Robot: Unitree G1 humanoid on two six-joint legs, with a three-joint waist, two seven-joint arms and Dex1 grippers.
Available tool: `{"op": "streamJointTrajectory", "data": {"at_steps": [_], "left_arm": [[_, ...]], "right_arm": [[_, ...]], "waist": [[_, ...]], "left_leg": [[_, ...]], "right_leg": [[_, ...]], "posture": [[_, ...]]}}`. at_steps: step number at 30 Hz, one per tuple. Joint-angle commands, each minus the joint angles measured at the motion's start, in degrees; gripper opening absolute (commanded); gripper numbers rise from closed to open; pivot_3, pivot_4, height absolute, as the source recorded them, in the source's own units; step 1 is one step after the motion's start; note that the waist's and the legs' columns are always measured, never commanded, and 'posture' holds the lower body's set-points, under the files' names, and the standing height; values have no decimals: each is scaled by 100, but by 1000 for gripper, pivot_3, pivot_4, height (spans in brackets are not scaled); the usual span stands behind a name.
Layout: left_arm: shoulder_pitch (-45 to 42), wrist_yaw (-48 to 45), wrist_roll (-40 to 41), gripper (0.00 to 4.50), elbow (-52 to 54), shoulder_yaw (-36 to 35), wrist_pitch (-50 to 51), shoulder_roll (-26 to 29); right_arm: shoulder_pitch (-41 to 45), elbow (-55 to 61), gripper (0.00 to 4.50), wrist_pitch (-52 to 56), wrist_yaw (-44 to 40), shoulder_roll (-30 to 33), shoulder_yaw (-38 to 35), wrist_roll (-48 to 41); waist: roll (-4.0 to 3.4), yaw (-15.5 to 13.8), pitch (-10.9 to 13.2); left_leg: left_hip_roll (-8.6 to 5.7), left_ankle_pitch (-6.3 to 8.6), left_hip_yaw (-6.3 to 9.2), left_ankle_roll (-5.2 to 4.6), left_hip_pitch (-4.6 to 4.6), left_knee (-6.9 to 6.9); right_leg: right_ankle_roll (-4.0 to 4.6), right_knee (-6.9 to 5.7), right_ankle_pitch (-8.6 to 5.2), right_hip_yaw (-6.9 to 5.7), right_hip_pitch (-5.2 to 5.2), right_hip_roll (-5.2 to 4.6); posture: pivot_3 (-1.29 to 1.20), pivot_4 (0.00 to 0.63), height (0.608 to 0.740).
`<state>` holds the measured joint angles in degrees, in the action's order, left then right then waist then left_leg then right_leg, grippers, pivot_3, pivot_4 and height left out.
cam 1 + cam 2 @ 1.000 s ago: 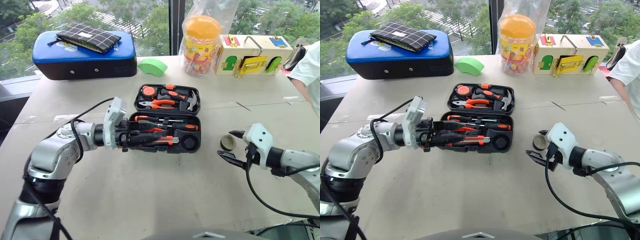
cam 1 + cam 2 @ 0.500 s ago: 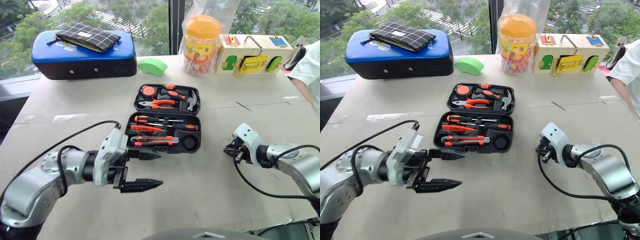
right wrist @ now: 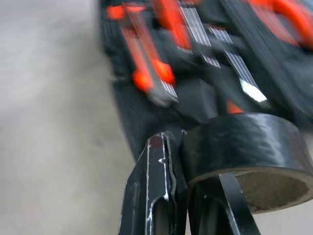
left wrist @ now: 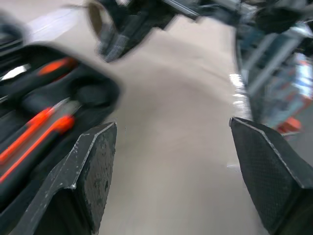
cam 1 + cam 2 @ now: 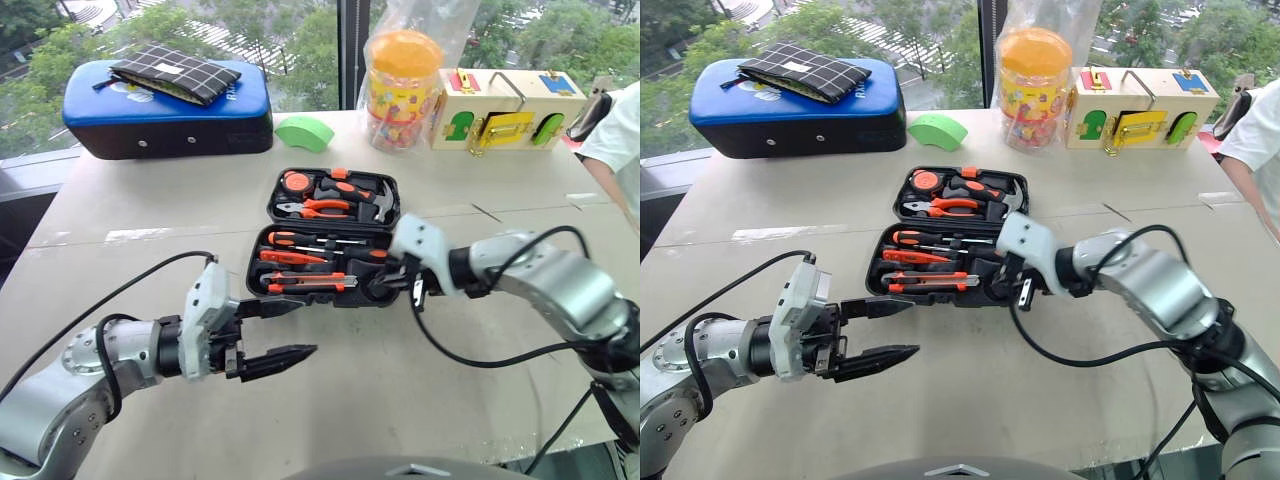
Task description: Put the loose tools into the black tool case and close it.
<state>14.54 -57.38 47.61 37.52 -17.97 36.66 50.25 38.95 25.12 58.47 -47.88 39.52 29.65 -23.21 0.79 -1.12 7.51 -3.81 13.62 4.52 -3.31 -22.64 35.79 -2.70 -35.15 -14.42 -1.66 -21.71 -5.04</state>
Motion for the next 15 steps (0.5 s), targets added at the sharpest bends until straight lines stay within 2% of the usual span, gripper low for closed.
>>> {"op": "streamJointTrajectory", "data": {"at_steps": [1, 5, 10, 12, 13, 14, 15], "left_arm": [[218, -341, -322, 3724, -449, -384, -503, -11], [433, -477, -514, 3724, -704, -546, -748, -49], [563, -261, -738, 3724, -584, -372, -936, -296], [645, -159, -841, 3724, -532, -274, -1014, -448], [687, -135, -889, 3724, -522, -239, -1056, -501], [727, -117, -953, 3724, -545, -220, -1119, -561], [777, -126, -1012, 3724, -631, -234, -1219, -618]], "right_arm": [[333, -538, 49, -533, -547, 161, 612, 542], [663, -1107, 49, -820, -920, 61, 879, 849], [942, -1603, 49, -1112, -1505, -33, 1186, 1135], [1050, -1723, 628, -1147, -1742, -113, 1243, 1167], [1087, -1747, 754, -1172, -1824, -137, 1242, 1184], [1126, -1726, 1449, -1191, -1923, -147, 1220, 1193], [1169, -1658, 1883, -1187, -2044, -131, 1166, 1157]], "waist": [[-4, 6, 3], [-1, 49, 1], [-3, 32, 1], [1, 37, -1], [-3, 34, 1], [-2, 27, 1], [-2, 25, 1]], "left_leg": [[-3, 4, 0, 7, -5, -4], [-4, 8, -8, 13, -7, -4], [1, 6, -1, 17, -4, -7], [1, 7, -3, 17, -3, -7], [1, 7, -3, 17, -2, -7], [0, 7, -4, 17, -2, -7], [0, 7, -3, 17, -3, -8]], "right_leg": [[9, 18, 7, 1, 1, 1], [13, 28, 14, 8, 0, 4], [10, 22, 15, -4, 1, 4], [10, 22, 16, -1, 1, 4], [10, 23, 16, 0, 1, 4], [10, 23, 16, 2, 1, 3], [10, 23, 16, 0, 1, 3]], "posture": [[0, 150, 740], [0, 150, 740], [0, 150, 740], [0, 150, 740], [0, 150, 740], [0, 150, 740], [0, 150, 740]]}}
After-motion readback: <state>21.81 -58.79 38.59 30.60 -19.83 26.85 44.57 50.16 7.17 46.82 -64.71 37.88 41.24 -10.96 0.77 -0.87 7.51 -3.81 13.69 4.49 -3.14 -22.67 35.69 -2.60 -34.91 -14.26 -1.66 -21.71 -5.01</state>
